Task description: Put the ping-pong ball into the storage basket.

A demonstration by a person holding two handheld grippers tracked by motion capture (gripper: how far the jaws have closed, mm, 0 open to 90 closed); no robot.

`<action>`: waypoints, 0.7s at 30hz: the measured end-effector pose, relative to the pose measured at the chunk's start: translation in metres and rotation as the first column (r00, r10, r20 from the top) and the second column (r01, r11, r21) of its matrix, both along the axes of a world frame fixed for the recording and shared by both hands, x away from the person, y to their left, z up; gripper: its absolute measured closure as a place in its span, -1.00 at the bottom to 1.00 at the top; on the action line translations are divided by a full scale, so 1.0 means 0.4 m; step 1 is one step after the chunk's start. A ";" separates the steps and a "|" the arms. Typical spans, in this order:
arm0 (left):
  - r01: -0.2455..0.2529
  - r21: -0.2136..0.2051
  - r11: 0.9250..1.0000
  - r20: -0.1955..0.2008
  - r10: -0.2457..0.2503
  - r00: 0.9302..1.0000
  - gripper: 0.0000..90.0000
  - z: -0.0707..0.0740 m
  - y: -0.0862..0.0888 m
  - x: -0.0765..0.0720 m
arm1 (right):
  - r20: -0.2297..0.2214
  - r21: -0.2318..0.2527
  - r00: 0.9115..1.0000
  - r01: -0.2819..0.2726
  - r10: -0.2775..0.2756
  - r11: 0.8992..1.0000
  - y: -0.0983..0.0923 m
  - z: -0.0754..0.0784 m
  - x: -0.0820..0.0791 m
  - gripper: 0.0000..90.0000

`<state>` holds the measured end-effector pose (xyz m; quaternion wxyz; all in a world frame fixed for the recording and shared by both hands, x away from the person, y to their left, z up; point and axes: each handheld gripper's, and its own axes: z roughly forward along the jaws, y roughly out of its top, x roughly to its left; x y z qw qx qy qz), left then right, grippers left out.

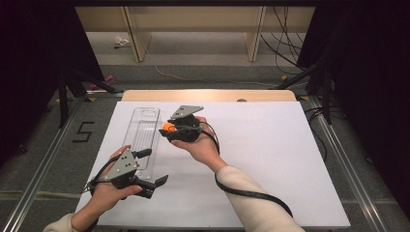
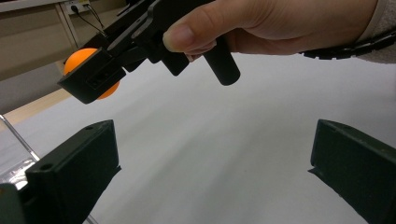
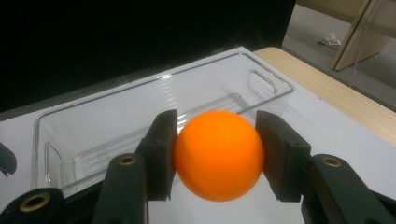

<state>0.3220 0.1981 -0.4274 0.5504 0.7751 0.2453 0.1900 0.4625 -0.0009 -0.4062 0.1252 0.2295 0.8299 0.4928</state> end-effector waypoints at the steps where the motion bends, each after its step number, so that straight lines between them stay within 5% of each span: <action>1: 0.000 0.000 1.000 0.000 0.000 1.000 -0.99 0.000 0.000 0.000 | -0.001 0.002 1.000 0.000 0.000 1.000 0.002 0.000 0.000 0.15; 21: 0.000 -0.001 1.000 -0.002 0.000 1.000 -0.99 0.000 0.000 0.000 | -0.003 -0.006 1.000 -0.017 0.017 1.000 0.029 0.008 0.011 0.15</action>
